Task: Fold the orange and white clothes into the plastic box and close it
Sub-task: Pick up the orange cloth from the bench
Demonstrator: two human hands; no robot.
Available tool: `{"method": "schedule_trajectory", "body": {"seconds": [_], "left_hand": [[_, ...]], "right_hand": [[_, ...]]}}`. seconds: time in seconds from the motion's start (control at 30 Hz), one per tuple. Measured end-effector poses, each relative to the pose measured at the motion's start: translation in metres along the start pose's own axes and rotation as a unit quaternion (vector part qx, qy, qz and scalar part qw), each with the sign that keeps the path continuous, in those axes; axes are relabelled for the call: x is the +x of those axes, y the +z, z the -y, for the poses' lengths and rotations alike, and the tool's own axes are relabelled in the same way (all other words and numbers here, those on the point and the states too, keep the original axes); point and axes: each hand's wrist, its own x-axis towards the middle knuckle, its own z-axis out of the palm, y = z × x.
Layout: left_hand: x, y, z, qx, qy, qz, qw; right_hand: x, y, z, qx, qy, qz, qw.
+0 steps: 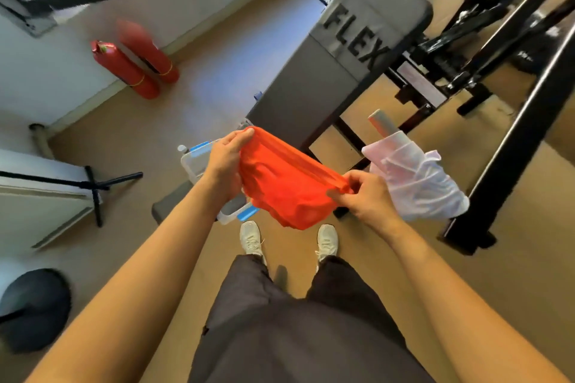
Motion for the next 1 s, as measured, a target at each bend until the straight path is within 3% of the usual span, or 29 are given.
{"method": "schedule_trajectory", "body": {"seconds": [0.23, 0.37, 0.53, 0.73, 0.9, 1.0], "left_hand": [[0.065, -0.041, 0.080, 0.126, -0.064, 0.053, 0.989], [0.087, -0.055, 0.130, 0.197, -0.047, 0.107, 0.973], [0.101, -0.071, 0.197, 0.218, -0.027, 0.192, 0.957], [0.128, -0.081, 0.339, 0.238, -0.100, 0.160, 0.953], [0.165, -0.060, 0.444, 0.277, -0.161, 0.192, 0.928], [0.186, -0.056, 0.491, 0.244, -0.119, 0.159, 0.949]], "right_hand": [[-0.042, 0.045, -0.034, -0.029, 0.026, -0.033, 0.999], [-0.060, 0.072, -0.035, -0.025, 0.041, -0.088, 0.995], [-0.044, 0.097, -0.037, 0.087, 0.042, -0.173, 0.980], [-0.007, 0.111, -0.086, 0.071, -0.020, -0.191, 0.979], [0.010, 0.123, -0.156, 0.099, -0.078, -0.213, 0.969], [0.021, 0.132, -0.203, 0.119, -0.102, -0.237, 0.959]]}}
